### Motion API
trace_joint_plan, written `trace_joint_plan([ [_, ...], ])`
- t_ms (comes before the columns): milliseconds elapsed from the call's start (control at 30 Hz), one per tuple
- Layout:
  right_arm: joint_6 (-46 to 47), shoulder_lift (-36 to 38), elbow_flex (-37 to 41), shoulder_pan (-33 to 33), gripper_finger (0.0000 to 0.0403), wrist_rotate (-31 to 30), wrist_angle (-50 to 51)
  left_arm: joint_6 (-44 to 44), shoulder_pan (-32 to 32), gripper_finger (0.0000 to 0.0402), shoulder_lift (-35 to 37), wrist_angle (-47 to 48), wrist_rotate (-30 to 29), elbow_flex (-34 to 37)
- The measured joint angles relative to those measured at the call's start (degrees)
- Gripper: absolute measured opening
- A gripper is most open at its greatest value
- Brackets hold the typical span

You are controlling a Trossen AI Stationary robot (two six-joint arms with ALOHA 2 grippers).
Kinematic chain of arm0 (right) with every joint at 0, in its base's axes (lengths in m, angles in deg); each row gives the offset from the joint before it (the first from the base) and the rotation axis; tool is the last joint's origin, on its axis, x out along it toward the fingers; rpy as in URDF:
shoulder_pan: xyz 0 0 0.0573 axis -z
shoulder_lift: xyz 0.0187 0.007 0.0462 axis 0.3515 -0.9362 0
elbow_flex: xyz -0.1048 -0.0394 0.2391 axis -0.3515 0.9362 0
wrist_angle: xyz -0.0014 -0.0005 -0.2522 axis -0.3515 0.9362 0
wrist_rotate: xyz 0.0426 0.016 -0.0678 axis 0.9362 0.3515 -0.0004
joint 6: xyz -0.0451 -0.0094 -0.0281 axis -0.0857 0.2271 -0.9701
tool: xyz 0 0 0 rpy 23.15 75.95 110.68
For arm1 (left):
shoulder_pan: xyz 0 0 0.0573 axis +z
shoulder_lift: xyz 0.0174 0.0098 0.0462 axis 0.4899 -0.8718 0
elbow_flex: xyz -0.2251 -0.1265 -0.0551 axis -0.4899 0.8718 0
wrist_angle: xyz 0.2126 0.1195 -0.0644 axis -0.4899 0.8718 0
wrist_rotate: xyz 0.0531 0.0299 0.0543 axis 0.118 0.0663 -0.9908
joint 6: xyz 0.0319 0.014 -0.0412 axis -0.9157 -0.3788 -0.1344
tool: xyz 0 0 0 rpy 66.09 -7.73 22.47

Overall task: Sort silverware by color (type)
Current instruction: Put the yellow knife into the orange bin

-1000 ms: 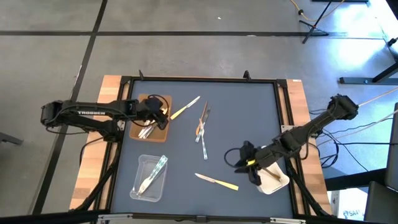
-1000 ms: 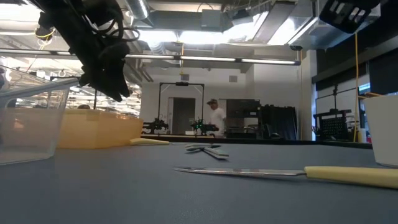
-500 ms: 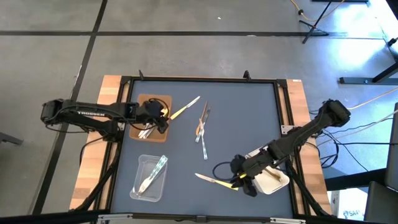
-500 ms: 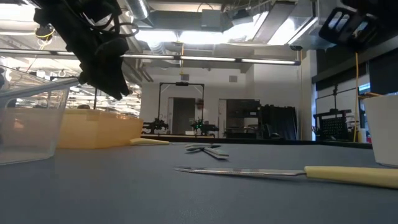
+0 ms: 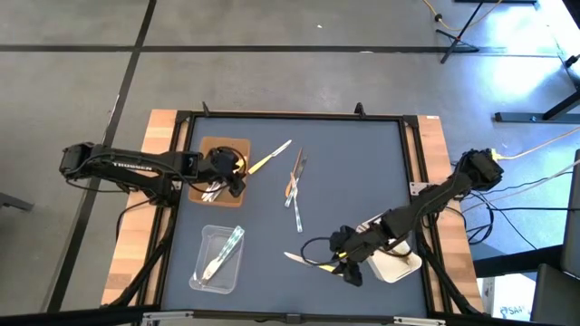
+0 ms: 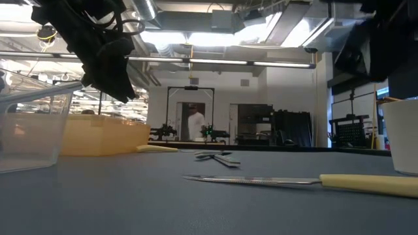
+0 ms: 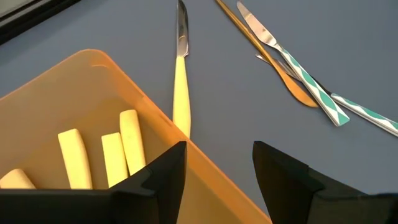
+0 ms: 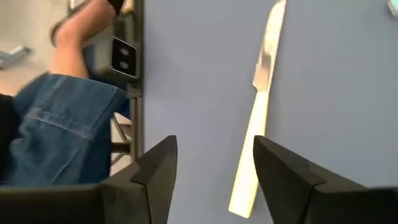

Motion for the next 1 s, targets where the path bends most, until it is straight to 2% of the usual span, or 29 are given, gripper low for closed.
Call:
trace_joint_plan([
  [300,0.0,-5.4,0.0,0.0,0.0188,-0.6,-3.3,0.0,-1.1,0.0179,0.0,0.0,0.0,0.0],
  [667,-6.2,-8.7,0.0,-0.1,0.0181,-8.7,-7.0,0.0,-2.9,0.0179,0.0,0.1,-1.2,0.0],
  [1000,-6.3,-12.2,0.0,-4.0,0.0181,-17.4,-9.1,-0.1,-3.5,0.0179,0.0,0.1,-1.2,0.0],
])
